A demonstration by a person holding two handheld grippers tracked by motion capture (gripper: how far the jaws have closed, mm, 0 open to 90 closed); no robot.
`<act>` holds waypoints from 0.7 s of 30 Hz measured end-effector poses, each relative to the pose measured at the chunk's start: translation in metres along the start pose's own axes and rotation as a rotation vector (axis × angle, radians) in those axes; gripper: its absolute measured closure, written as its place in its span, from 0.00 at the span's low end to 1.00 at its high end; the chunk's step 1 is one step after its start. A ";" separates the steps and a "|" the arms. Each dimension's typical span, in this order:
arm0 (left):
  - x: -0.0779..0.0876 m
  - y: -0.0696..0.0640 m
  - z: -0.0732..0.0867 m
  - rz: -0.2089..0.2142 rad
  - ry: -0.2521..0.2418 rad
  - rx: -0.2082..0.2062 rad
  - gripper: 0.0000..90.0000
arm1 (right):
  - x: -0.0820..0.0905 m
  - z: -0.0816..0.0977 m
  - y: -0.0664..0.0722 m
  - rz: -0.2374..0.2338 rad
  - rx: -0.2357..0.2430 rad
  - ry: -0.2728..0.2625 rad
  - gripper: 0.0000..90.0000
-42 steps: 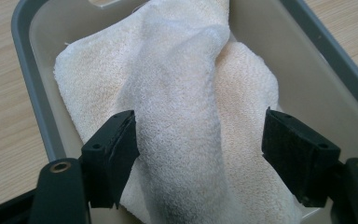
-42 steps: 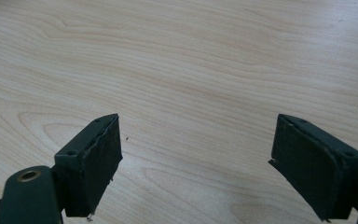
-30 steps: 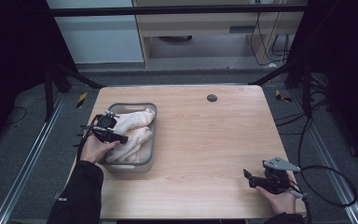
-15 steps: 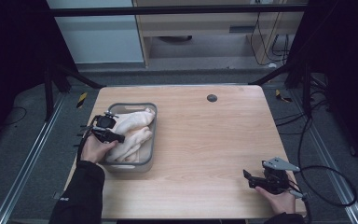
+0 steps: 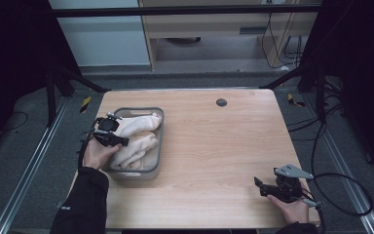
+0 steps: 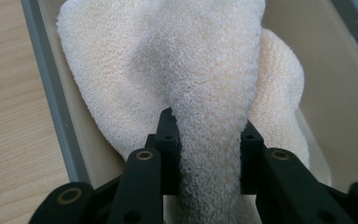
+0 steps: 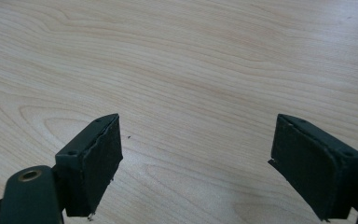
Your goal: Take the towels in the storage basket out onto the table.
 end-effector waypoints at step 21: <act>0.076 -0.018 -0.028 0.065 -0.194 -0.011 0.79 | -0.001 0.000 -0.001 0.003 0.011 0.001 0.18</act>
Point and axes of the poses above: each handheld gripper's, and its own axes: x roughly backward along the jaws, z roughly out of its underside, y roughly to its left, the point moved 6 cm from there along -x, roughly forward along the jaws, and after that the axes turned 6 degrees about x, right-handed, at the moved point
